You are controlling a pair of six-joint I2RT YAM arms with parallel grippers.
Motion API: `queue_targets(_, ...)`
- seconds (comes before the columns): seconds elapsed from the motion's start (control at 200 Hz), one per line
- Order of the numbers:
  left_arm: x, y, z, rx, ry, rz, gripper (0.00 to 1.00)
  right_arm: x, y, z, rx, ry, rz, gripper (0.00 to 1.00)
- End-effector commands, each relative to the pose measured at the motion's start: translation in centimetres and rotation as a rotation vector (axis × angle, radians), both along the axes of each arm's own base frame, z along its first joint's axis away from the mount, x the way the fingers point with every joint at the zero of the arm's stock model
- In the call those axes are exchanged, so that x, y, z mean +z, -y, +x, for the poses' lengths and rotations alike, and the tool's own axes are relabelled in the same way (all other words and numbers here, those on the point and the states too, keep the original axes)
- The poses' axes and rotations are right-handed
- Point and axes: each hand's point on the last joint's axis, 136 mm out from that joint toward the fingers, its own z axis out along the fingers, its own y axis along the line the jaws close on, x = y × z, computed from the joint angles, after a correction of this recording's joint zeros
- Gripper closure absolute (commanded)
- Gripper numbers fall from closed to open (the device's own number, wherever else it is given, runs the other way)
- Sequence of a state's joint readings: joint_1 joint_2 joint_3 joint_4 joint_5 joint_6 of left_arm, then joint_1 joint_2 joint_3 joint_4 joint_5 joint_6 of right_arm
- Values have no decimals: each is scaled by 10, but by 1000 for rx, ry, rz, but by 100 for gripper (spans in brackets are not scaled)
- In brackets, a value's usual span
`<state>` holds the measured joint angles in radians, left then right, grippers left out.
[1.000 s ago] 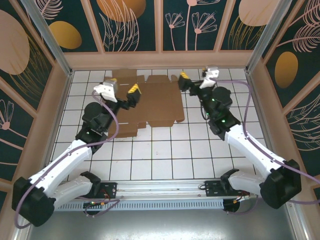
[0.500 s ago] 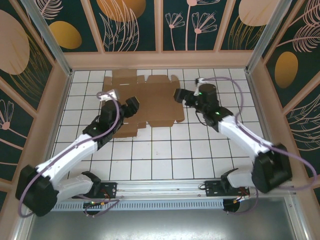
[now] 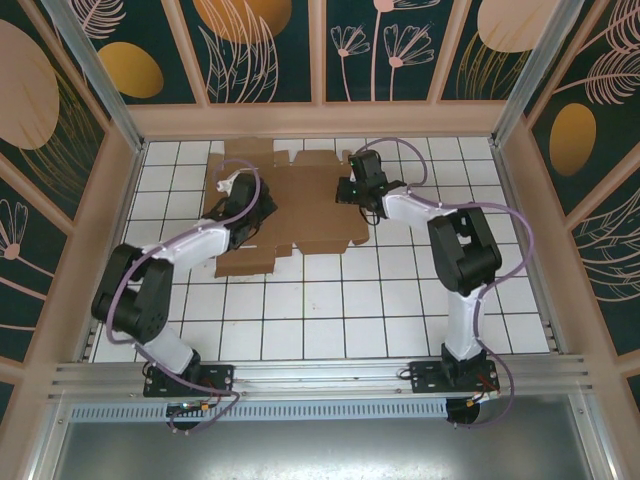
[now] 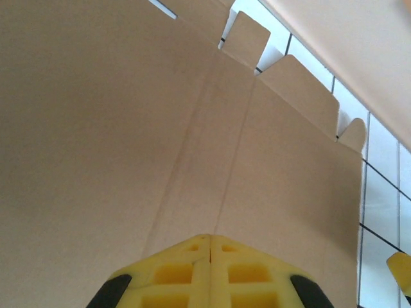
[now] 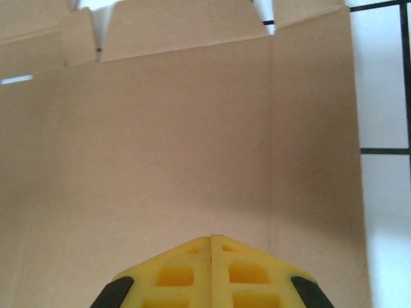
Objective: Fold the paper box
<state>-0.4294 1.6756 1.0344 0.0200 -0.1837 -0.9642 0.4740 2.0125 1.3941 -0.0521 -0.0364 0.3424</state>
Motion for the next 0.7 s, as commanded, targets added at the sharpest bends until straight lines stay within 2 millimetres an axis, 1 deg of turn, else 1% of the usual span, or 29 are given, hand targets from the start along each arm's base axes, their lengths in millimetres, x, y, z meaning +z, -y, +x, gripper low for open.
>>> queue_targets(0.0, -24, -22, 8, 77, -134, 62, 100, -19, 8, 4, 23, -57, -34, 100)
queue_targets(0.045, -32, -25, 13, 65, -151, 25, 100, -24, 8, 4, 33, -66, -30, 100)
queue_targets(0.135, -41, -29, 18, 48, -135, -41, 100, -36, 9, 3, 54, -83, -53, 100)
queue_targets(0.24, -54, -34, 23, 41, -171, -25, 100, -46, 12, 5, 57, -102, -97, 100)
queue_targets(0.38, -74, -32, 28, 19, -226, -34, 100, -64, 19, 5, 54, -139, -166, 100)
queue_targets(0.425, -81, -34, 30, 25, -246, -18, 100, -69, 23, 5, 46, -157, -192, 100)
queue_targets(0.505, -93, -42, 36, 47, -296, 39, 100, -79, 32, -2, 12, -181, -263, 100)
queue_targets(0.565, -103, -47, 41, 56, -334, 65, 100, -79, 37, -12, -2, -184, -295, 100)
queue_targets(0.6, -108, -47, 44, 52, -347, 70, 100, -80, 39, -19, -7, -187, -302, 100)
queue_targets(0.696, -112, -45, 57, 38, -354, 83, 100, -81, 43, -40, -7, -200, -315, 100)
